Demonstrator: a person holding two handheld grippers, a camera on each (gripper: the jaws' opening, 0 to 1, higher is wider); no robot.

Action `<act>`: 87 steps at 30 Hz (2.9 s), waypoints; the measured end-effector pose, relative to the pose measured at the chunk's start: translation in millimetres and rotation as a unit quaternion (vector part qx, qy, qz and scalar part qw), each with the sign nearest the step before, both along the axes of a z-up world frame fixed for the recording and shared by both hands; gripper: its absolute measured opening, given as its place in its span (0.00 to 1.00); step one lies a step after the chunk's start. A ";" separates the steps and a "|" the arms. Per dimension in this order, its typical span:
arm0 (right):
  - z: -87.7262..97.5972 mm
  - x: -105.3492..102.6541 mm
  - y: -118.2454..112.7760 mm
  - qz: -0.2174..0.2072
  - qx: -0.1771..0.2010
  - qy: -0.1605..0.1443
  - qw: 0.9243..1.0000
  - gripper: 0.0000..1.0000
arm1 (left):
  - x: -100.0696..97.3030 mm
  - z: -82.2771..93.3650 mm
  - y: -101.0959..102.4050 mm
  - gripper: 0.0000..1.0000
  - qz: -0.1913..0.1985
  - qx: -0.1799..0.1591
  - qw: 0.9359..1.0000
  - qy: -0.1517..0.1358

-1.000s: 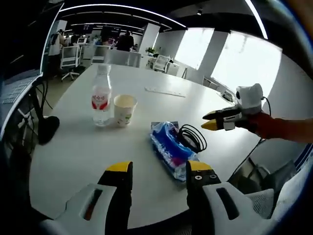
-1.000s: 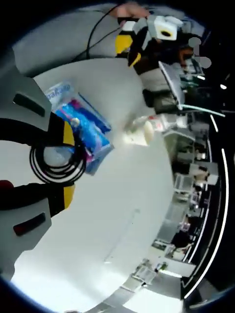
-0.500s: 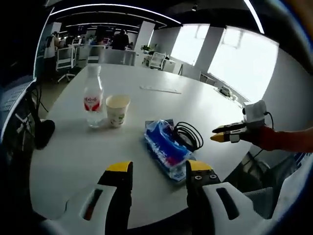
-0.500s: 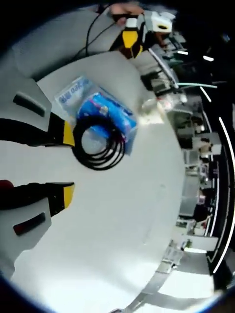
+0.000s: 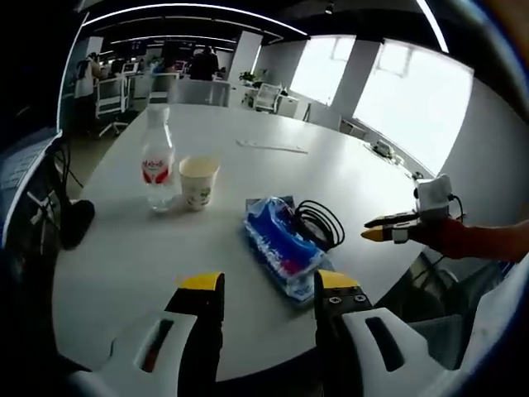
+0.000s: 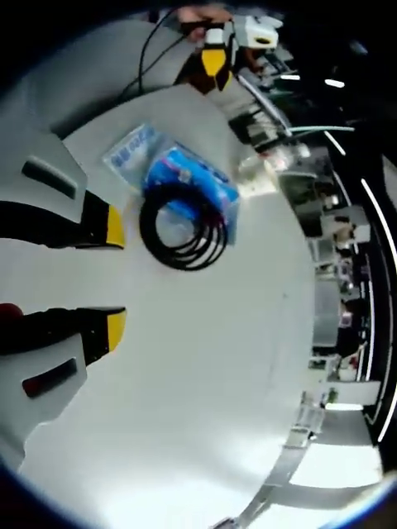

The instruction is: Arrange the tabletop items into an orderly group along one side of the table until the central work area is clear of visible clutter.

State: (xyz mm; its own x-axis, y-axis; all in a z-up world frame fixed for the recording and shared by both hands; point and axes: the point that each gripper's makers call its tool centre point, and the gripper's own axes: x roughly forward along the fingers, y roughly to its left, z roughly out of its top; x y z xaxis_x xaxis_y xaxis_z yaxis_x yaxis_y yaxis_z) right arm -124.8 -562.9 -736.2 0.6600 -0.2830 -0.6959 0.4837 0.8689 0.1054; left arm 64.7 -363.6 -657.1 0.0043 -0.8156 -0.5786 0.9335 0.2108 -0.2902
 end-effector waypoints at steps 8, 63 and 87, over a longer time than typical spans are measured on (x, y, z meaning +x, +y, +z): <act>-4.4 21.9 -13.0 -0.017 0.032 -0.038 0.999 0.25 | -3.8 7.5 -5.1 0.43 -0.011 0.011 1.000 -0.025; -17.2 97.4 -21.6 0.147 -0.047 -0.009 0.988 0.05 | 9.7 16.5 7.7 0.43 0.069 0.015 0.997 -0.022; 35.0 60.2 -22.9 0.099 -0.076 -0.049 0.991 0.02 | 3.5 11.9 2.2 0.43 0.060 0.005 0.998 -0.010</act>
State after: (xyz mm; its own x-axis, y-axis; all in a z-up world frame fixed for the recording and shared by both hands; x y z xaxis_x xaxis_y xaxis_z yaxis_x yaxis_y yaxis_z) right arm -64.6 -585.9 -701.2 0.7747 -0.2381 -0.5858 0.2969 0.9549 0.0045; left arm 68.1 -361.3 -645.2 0.1129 -0.8024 -0.5860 0.9073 0.3237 -0.2684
